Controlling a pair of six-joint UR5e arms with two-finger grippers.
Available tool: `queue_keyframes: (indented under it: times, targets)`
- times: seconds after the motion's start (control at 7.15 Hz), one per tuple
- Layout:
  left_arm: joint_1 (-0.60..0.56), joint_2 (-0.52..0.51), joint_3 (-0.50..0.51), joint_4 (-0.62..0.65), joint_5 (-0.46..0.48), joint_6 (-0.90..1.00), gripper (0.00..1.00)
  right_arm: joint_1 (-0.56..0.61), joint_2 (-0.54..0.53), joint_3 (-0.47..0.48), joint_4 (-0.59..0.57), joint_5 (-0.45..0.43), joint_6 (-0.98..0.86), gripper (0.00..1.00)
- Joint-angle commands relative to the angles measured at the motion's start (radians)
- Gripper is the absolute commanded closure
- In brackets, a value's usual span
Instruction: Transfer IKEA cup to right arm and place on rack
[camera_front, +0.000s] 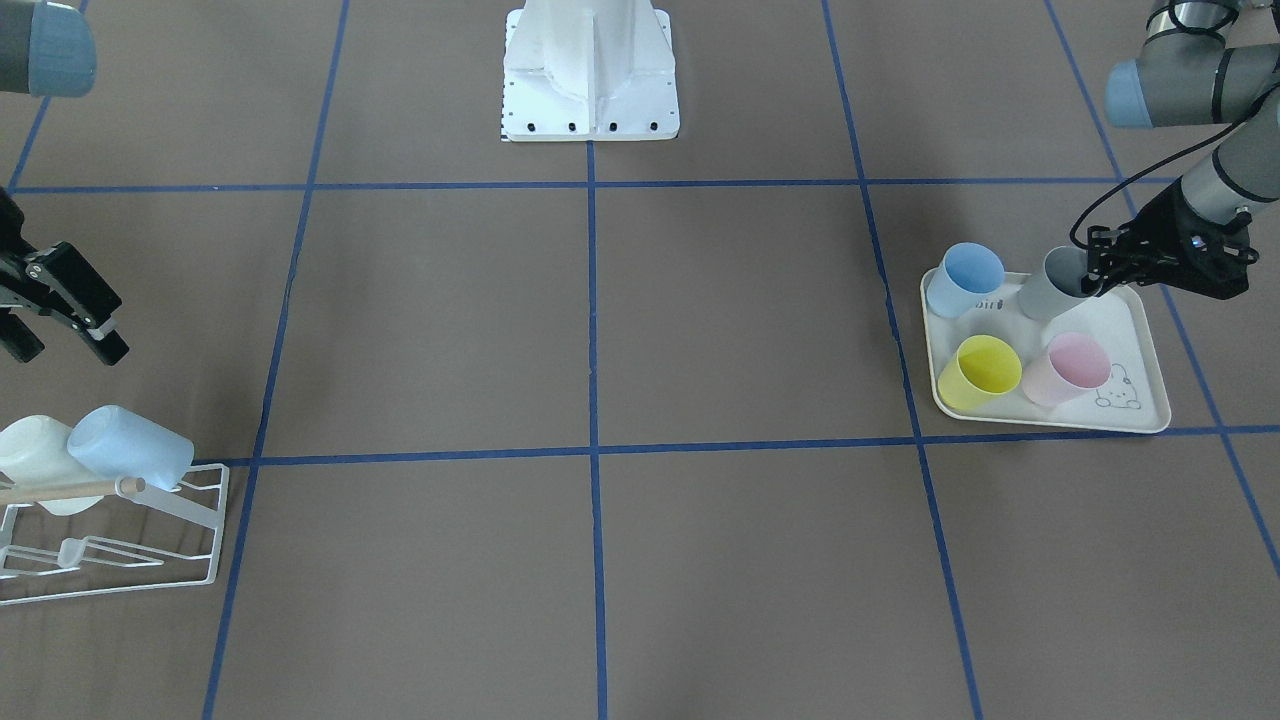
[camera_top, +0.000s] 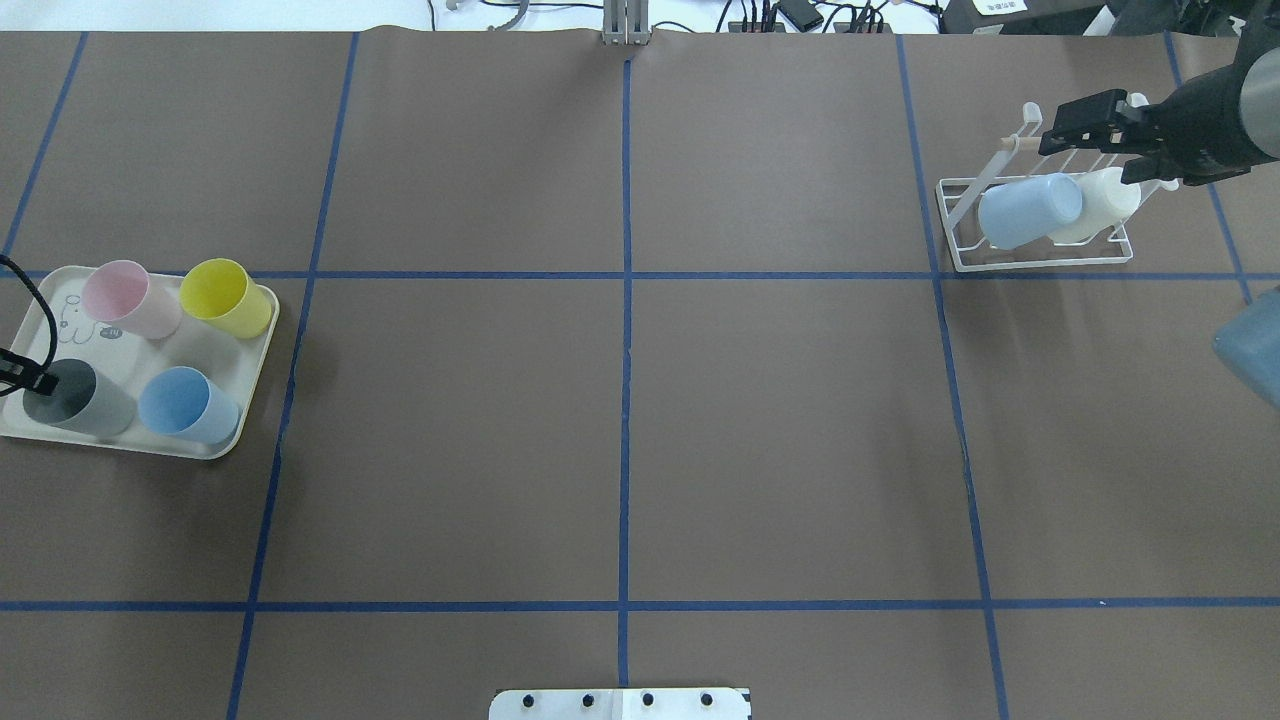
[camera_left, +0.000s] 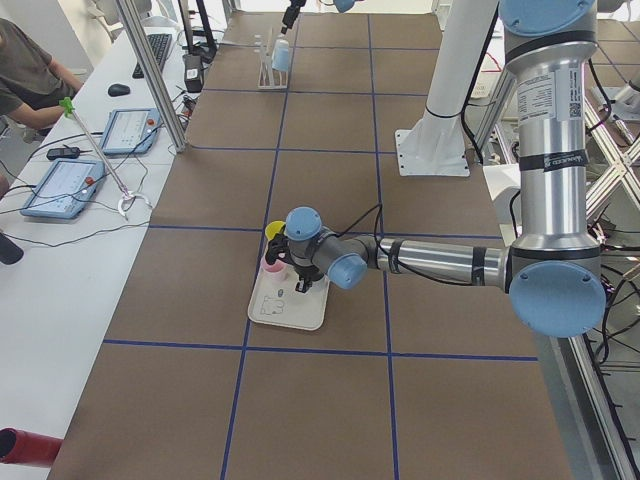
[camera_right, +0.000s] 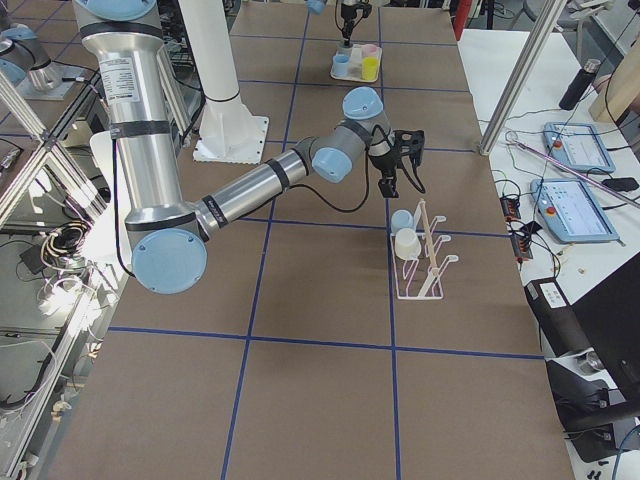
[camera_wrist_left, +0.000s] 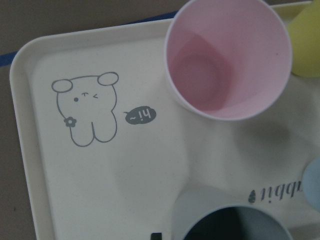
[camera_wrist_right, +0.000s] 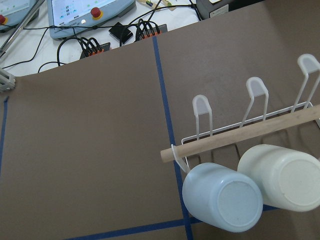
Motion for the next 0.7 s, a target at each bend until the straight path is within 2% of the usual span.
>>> queue_keyframes:
  times: [0.0, 0.14, 0.28, 0.42, 0.56]
  targets:
    - [-0.031, 0.005, -0.017, 0.01, 0.003, 0.002, 1.0, 0.0, 0.005, -0.001, 0.0, 0.0, 0.0, 0.0]
    - [-0.136, 0.0, -0.04, 0.059, 0.002, 0.003, 1.0, 0.0, 0.005, 0.002, 0.0, -0.001, 0.0, 0.0]
    - [-0.163, -0.002, -0.087, 0.126, 0.002, 0.008, 1.0, 0.0, 0.005, 0.003, 0.0, -0.001, 0.0, 0.0]
    - [-0.163, -0.005, -0.173, 0.256, 0.009, 0.005, 1.0, 0.0, 0.008, 0.003, 0.0, 0.0, 0.0, 0.0]
    - [-0.16, -0.061, -0.233, 0.333, 0.005, 0.008, 1.0, 0.0, 0.009, 0.003, 0.0, -0.001, 0.001, 0.0]
